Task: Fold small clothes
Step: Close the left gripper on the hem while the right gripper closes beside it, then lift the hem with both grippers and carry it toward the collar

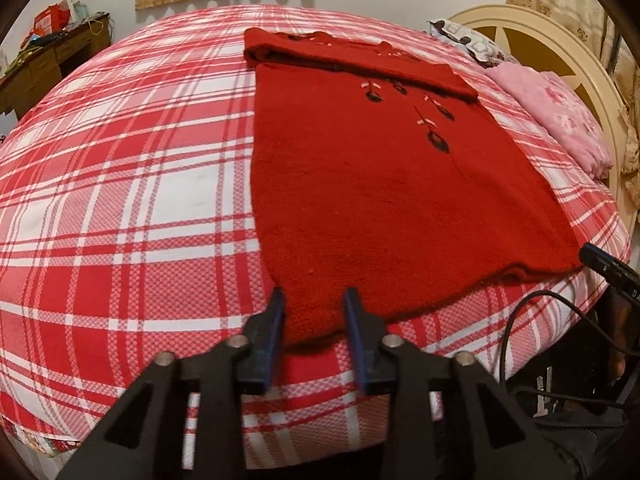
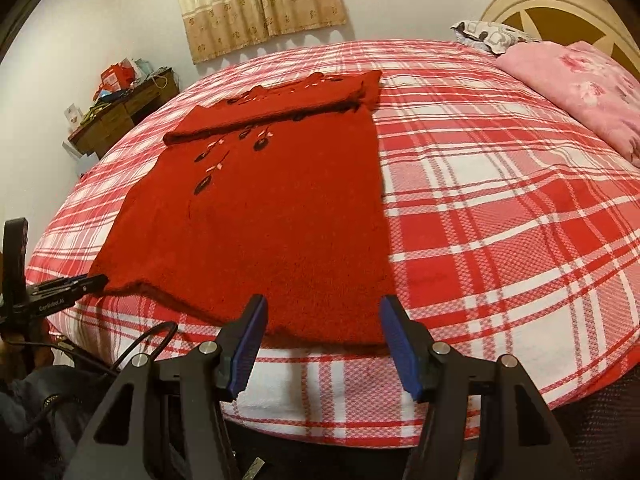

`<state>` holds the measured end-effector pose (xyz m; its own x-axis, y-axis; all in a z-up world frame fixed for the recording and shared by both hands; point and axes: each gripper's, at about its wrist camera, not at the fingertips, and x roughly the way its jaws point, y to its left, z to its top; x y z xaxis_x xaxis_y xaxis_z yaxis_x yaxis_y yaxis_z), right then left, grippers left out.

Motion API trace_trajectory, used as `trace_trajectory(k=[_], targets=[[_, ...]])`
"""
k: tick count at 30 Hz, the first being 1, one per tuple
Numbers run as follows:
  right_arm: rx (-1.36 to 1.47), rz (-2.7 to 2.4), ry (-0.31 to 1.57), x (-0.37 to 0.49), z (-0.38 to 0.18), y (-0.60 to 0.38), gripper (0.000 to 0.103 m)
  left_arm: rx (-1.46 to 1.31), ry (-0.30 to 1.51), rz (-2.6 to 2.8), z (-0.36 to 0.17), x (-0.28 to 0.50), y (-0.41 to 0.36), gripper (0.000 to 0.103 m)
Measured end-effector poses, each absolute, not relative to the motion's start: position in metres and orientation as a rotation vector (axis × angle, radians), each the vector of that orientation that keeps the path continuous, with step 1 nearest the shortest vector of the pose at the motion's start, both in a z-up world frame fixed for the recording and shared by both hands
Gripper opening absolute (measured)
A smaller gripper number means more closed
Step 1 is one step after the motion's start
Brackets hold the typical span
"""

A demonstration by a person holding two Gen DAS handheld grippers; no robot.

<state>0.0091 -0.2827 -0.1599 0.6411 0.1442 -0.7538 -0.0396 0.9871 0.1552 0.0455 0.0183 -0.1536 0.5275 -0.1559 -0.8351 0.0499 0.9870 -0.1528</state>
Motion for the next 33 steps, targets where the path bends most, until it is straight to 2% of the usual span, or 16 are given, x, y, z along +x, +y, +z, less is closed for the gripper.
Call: trace_trajectory(k=[6, 9, 12, 14, 15, 16, 19, 26, 33], targets=[[0.131, 0.066, 0.879, 0.012, -0.168, -0.291, 0.06, -0.13, 1.011, -0.149, -0.156, 0.046, 0.018, 0.052], [0.143, 0.073, 0.882, 0.014, -0.175, -0.294, 0.06, -0.146, 1.012, -0.153, -0.158, 0.046, 0.019, 0.053], [0.125, 0.083, 0.878, 0.014, -0.175, -0.29, 0.06, -0.136, 1.006, -0.152, -0.157, 0.045, 0.018, 0.049], [0.129, 0.116, 0.87, 0.013, -0.174, -0.287, 0.059, -0.136, 1.0, -0.153, -0.157, 0.045, 0.019, 0.039], [0.139, 0.143, 0.865, 0.013, -0.174, -0.286, 0.041, -0.14, 0.994, -0.163, -0.156, 0.046, 0.02, 0.023], [0.142, 0.166, 0.873, 0.014, -0.175, -0.285, 0.009, -0.146, 0.993, -0.178, -0.155, 0.046, 0.021, 0.016], [0.117, 0.184, 0.866, 0.016, -0.173, -0.282, 0.007, -0.208, 0.99, -0.221, -0.153, 0.05, 0.03, 0.013], [0.202, 0.21, 0.734, 0.016, -0.141, -0.294, 0.007, -0.308, 0.925, -0.241, -0.13, 0.062, 0.051, 0.013], [0.204, 0.209, 0.687, 0.046, -0.122, -0.299, 0.007, -0.381, 0.889, -0.271, -0.116, 0.091, 0.062, 0.013]])
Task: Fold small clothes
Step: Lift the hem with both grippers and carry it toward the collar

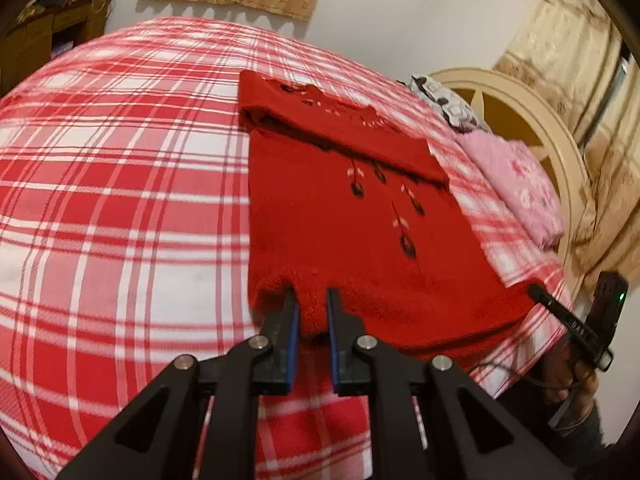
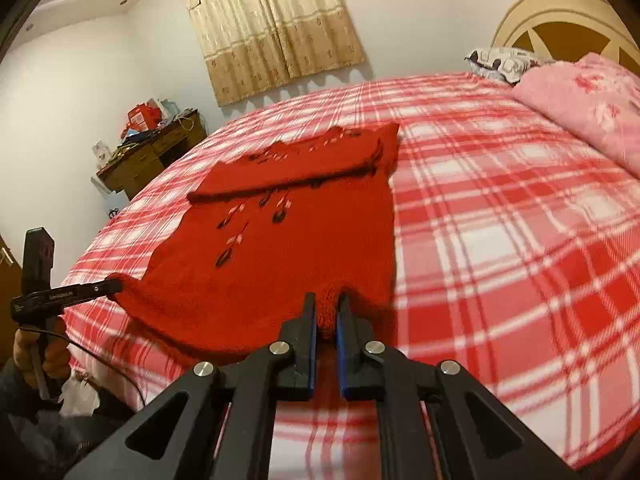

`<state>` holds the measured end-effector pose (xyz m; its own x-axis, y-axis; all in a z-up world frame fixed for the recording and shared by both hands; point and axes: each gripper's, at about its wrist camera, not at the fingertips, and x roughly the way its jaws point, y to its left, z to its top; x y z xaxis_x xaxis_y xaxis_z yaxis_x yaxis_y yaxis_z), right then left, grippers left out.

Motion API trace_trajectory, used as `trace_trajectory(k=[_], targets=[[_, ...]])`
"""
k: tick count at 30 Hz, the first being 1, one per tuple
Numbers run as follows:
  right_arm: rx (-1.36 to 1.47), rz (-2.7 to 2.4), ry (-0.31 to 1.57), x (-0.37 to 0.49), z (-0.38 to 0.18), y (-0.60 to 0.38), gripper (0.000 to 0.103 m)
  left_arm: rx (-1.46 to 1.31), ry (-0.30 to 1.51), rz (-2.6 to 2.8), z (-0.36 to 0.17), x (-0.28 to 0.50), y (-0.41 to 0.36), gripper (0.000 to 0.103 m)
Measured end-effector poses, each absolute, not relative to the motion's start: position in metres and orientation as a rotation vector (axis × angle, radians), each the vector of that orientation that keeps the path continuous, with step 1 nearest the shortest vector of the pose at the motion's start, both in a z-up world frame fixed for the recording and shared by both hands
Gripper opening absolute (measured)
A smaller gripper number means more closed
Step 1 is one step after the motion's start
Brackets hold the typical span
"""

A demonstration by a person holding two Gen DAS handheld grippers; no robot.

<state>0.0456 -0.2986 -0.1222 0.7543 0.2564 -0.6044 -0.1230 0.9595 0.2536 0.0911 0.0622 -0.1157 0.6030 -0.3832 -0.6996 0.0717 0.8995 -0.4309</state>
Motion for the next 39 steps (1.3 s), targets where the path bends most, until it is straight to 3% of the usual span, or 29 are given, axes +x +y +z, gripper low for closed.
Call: trace_trajectory(k=[39], targets=[[0.191, 0.229, 0.422, 0.228, 0.011, -0.294, 0.007, -0.55, 0.617, -0.269, -0.006, 0.265, 0.1, 0.012]])
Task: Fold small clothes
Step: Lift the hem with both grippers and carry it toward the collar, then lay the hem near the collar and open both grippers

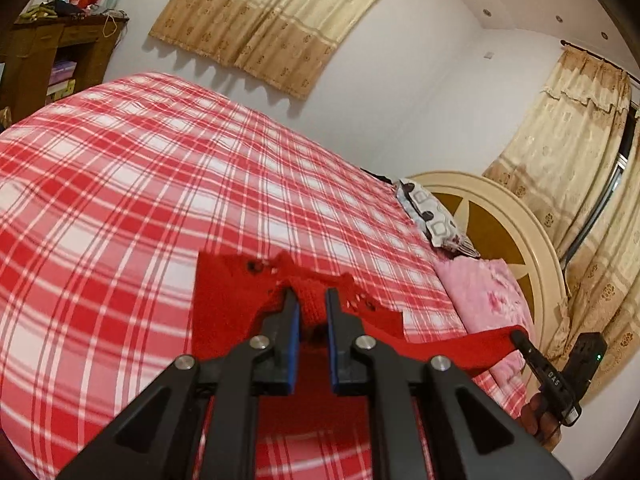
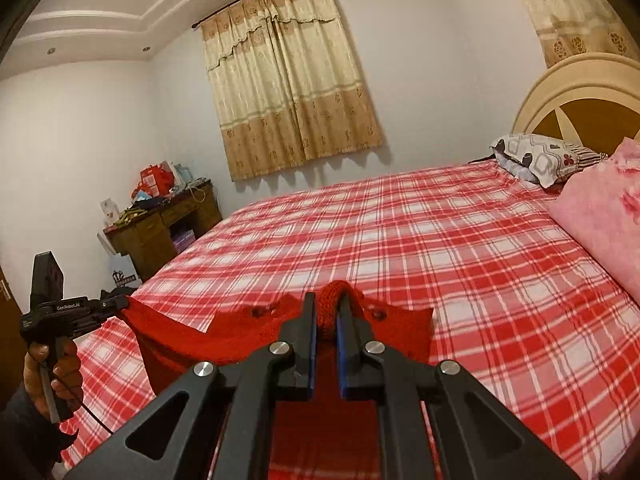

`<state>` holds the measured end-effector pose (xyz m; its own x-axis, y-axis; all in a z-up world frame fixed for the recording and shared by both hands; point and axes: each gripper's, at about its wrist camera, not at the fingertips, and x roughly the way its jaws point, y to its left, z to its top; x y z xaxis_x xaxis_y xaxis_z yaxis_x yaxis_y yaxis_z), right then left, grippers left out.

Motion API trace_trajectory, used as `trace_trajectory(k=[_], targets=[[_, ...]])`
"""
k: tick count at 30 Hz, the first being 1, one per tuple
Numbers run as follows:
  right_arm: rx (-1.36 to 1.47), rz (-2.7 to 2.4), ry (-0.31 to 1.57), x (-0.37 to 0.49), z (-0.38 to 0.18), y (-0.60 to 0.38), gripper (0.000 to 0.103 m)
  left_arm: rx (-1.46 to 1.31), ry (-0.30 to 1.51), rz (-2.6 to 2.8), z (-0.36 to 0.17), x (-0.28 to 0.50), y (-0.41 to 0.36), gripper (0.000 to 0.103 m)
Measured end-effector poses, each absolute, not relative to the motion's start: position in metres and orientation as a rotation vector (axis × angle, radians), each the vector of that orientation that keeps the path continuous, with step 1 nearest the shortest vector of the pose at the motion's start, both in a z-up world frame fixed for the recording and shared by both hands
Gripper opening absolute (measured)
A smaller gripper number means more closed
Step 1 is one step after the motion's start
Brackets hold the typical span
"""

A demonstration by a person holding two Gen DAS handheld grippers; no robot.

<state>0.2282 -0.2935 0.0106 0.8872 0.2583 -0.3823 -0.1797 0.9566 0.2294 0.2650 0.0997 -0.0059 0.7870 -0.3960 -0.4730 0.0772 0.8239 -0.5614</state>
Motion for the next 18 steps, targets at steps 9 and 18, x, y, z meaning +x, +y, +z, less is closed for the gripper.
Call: trace_trajectory(k=[9, 18], targets=[[0.197, 0.189, 0.503, 0.3, -0.015, -0.3, 0.007, -0.54, 0.699, -0.227, -0.039, 0.339, 0.098, 0.012], [0.222, 0.119, 0.672, 0.382, -0.083, -0.315, 0.007, -0.508, 0.813, -0.177, -0.099, 0.398, 0.093, 0.012]])
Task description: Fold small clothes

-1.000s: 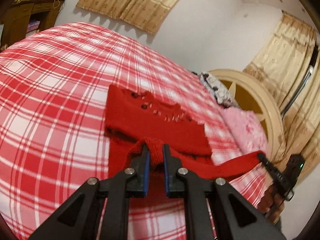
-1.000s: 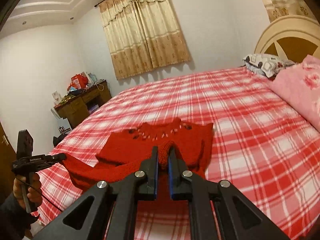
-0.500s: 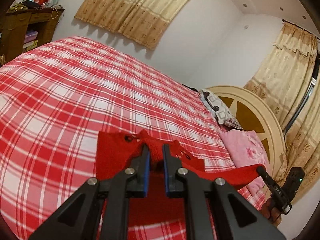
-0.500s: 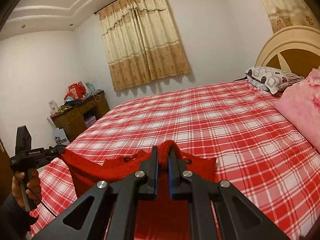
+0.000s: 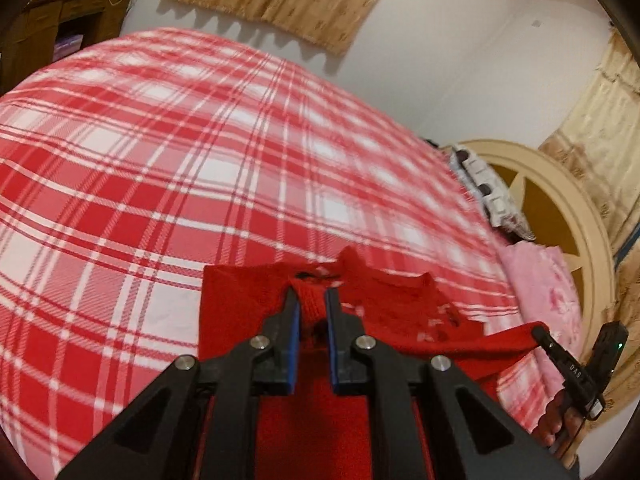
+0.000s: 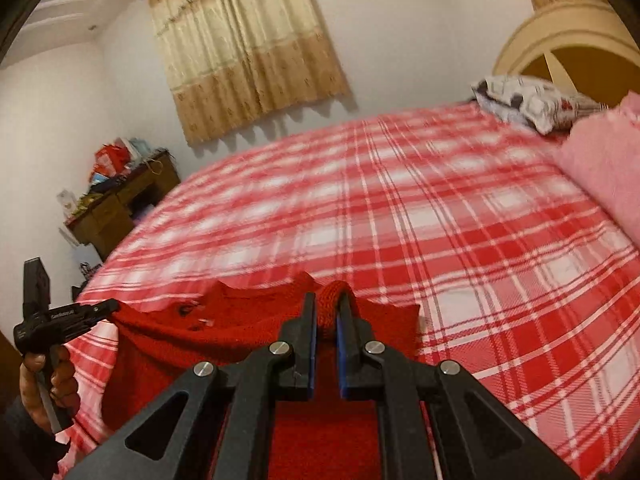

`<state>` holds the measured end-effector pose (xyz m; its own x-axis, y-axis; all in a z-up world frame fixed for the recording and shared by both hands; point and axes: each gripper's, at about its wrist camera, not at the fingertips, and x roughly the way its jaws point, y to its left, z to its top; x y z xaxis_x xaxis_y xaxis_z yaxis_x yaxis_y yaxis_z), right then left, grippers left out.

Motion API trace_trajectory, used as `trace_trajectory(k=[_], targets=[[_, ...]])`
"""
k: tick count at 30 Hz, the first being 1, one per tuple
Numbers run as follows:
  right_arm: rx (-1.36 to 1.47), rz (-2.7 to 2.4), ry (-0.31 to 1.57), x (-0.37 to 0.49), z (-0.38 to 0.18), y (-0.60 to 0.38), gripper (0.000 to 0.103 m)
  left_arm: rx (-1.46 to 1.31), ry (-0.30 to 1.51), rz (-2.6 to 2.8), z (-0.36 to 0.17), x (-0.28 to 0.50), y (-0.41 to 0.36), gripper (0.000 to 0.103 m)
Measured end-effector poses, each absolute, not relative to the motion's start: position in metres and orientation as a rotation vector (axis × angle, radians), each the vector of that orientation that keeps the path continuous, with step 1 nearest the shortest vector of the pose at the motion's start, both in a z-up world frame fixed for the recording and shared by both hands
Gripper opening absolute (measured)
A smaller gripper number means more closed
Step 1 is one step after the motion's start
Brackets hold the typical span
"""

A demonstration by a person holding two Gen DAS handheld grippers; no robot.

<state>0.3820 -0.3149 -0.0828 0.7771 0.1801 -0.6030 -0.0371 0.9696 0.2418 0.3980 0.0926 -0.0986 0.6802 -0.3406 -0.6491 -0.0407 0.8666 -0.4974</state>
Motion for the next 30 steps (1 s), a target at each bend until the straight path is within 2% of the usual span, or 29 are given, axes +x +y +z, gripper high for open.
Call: trace_trajectory(k=[9, 11, 13, 14, 16, 18, 19, 21, 30], targets=[[0.205, 0.071, 0.766, 0.427, -0.13, -0.315, 0.009, -0.486, 0.829, -0.121, -0.123, 0.415, 0.095, 0.014], [0.226, 0.063, 0.752, 0.426, -0.129, -0.319, 0.016, -0.512, 0.807, -0.117, -0.12, 0.41, 0.101, 0.014], [0.225, 0.049, 0.723, 0.418, -0.124, -0.319, 0.035, -0.499, 0.79, -0.114, -0.116, 0.403, 0.103, 0.019], [0.222, 0.046, 0.711, 0.415, -0.121, -0.318, 0.041, -0.474, 0.783, -0.112, -0.113, 0.397, 0.103, 0.021], [0.204, 0.041, 0.667, 0.398, -0.114, -0.314, 0.062, -0.414, 0.786, -0.104, -0.11, 0.387, 0.1, 0.027], [0.184, 0.042, 0.64, 0.383, -0.11, -0.309, 0.068, -0.361, 0.785, -0.098, -0.109, 0.373, 0.097, 0.031], [0.181, 0.051, 0.647, 0.379, -0.11, -0.307, 0.068, -0.338, 0.791, -0.096, -0.111, 0.37, 0.094, 0.04], [0.18, 0.09, 0.688, 0.376, -0.114, -0.301, 0.068, -0.254, 0.814, -0.062, -0.116, 0.365, 0.085, 0.051], [0.166, 0.129, 0.774, 0.332, -0.131, -0.296, 0.068, -0.231, 0.823, -0.062, -0.123, 0.32, 0.084, 0.051]])
